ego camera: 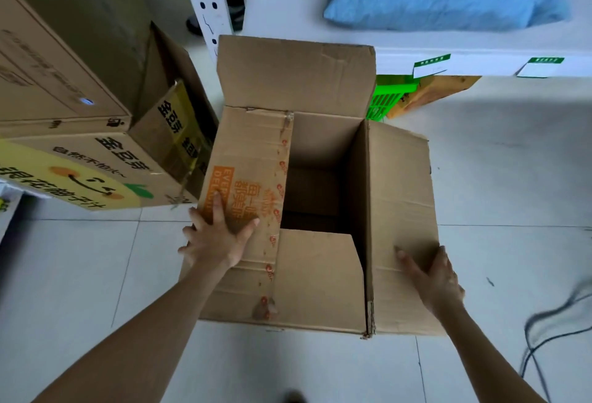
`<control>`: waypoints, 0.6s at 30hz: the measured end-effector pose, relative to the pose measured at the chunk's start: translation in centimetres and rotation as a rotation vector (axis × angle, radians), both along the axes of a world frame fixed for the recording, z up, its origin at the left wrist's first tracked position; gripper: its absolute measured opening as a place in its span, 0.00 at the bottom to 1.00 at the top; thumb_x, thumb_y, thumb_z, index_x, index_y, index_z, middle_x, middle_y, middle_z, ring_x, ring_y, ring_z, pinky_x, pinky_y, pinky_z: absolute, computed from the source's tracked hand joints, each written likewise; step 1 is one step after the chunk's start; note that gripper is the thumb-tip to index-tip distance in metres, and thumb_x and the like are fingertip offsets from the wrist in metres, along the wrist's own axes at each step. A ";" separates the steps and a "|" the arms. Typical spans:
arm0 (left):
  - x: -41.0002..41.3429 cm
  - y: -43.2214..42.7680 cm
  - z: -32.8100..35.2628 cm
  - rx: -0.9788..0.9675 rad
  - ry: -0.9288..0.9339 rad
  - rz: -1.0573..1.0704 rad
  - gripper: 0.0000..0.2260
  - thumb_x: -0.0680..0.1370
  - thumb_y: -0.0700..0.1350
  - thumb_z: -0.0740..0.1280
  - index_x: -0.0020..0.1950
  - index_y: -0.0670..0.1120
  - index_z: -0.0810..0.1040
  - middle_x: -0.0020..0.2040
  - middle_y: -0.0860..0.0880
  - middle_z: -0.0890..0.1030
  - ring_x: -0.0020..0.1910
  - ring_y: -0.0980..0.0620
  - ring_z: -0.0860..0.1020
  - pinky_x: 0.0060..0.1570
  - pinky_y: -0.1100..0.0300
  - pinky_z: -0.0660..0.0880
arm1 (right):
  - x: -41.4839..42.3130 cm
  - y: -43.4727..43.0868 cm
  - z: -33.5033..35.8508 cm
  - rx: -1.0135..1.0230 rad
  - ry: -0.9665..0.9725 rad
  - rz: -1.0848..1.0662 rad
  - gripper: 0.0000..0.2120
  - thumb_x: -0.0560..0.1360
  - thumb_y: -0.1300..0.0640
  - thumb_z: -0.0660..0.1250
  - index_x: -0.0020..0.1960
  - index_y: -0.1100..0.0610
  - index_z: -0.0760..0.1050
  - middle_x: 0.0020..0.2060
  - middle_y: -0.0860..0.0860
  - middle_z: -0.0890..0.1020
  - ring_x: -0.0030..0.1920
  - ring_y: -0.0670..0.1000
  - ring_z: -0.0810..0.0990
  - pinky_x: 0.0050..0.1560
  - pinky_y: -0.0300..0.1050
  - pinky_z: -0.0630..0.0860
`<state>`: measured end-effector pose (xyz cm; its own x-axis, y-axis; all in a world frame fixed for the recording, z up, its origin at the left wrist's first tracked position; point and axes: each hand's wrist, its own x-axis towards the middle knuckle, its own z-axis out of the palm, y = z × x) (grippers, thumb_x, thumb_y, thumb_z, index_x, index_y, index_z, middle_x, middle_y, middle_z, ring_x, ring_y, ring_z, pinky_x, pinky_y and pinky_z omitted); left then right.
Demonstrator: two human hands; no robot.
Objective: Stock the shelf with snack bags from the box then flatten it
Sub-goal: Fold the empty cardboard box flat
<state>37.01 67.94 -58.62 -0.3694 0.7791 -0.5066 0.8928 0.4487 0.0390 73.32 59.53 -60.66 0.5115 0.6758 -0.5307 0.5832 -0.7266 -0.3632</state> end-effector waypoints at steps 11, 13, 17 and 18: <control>1.9 -8.7 0.6 -0.054 -0.037 0.032 0.46 0.68 0.78 0.50 0.76 0.60 0.34 0.73 0.42 0.51 0.68 0.34 0.63 0.63 0.35 0.68 | 1.4 -8.2 3.8 0.080 -0.048 -0.119 0.52 0.65 0.23 0.62 0.74 0.59 0.61 0.68 0.60 0.71 0.67 0.63 0.71 0.67 0.63 0.67; 2.3 -11.1 0.9 -0.071 -0.059 0.051 0.47 0.68 0.78 0.52 0.76 0.59 0.33 0.73 0.42 0.51 0.67 0.34 0.63 0.63 0.34 0.68 | 1.7 -10.5 5.3 0.102 -0.093 -0.149 0.49 0.66 0.25 0.62 0.72 0.61 0.63 0.66 0.61 0.72 0.65 0.64 0.72 0.66 0.64 0.67; 2.5 -14.4 1.5 -0.117 -0.124 0.139 0.51 0.68 0.77 0.58 0.76 0.56 0.33 0.72 0.41 0.54 0.66 0.33 0.66 0.61 0.33 0.70 | 1.3 -13.3 8.9 0.163 -0.166 -0.168 0.47 0.64 0.26 0.58 0.68 0.61 0.66 0.62 0.63 0.76 0.61 0.66 0.75 0.63 0.63 0.70; 2.4 -14.9 1.9 -0.125 -0.136 0.151 0.51 0.68 0.76 0.60 0.77 0.55 0.33 0.73 0.41 0.54 0.66 0.33 0.66 0.61 0.33 0.70 | 1.0 -13.6 9.8 0.193 -0.172 -0.150 0.47 0.63 0.26 0.55 0.68 0.61 0.67 0.61 0.63 0.77 0.60 0.66 0.76 0.63 0.63 0.70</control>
